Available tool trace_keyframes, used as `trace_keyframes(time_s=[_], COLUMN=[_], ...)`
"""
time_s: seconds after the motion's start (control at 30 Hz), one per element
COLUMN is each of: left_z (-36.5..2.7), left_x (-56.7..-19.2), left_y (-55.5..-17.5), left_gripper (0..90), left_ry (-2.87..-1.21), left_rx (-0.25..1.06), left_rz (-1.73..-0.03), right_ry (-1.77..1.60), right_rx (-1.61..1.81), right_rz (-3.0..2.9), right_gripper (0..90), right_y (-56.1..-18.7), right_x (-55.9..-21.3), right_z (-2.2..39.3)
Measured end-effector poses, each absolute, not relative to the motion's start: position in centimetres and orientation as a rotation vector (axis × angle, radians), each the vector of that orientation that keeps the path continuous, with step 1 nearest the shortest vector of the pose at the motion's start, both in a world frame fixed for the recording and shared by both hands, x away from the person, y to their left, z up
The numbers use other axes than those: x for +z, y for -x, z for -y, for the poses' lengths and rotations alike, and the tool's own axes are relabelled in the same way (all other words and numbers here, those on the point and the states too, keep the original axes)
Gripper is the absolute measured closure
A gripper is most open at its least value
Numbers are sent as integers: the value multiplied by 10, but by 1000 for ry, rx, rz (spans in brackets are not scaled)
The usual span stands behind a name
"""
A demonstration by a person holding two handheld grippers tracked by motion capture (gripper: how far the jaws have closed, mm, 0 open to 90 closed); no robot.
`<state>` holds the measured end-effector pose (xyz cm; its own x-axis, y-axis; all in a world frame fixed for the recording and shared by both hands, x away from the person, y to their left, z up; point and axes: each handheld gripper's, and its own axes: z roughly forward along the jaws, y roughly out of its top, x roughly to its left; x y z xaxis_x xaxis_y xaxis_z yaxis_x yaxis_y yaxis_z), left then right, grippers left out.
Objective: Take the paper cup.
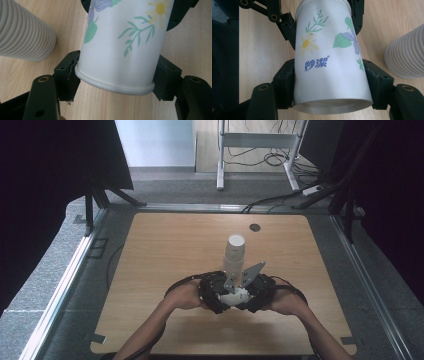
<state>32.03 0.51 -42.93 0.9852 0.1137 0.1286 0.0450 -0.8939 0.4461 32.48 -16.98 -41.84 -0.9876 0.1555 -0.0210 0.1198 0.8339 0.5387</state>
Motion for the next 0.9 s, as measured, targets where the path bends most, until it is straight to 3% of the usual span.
trace_keyframes(time_s=[0.47,0.9], left_z=[-22,-38], left_x=[-418,-411], left_y=[-323,-322], left_gripper=[202,181], left_ry=[-2499,-2325], left_rx=[148,113], left_rz=[-175,-199], right_ry=[-288,-305], right_rx=[1083,1382], right_rz=[-2906,-2787], right_gripper=[365,365], right_y=[-325,-322], right_x=[-416,-422], right_z=[187,208])
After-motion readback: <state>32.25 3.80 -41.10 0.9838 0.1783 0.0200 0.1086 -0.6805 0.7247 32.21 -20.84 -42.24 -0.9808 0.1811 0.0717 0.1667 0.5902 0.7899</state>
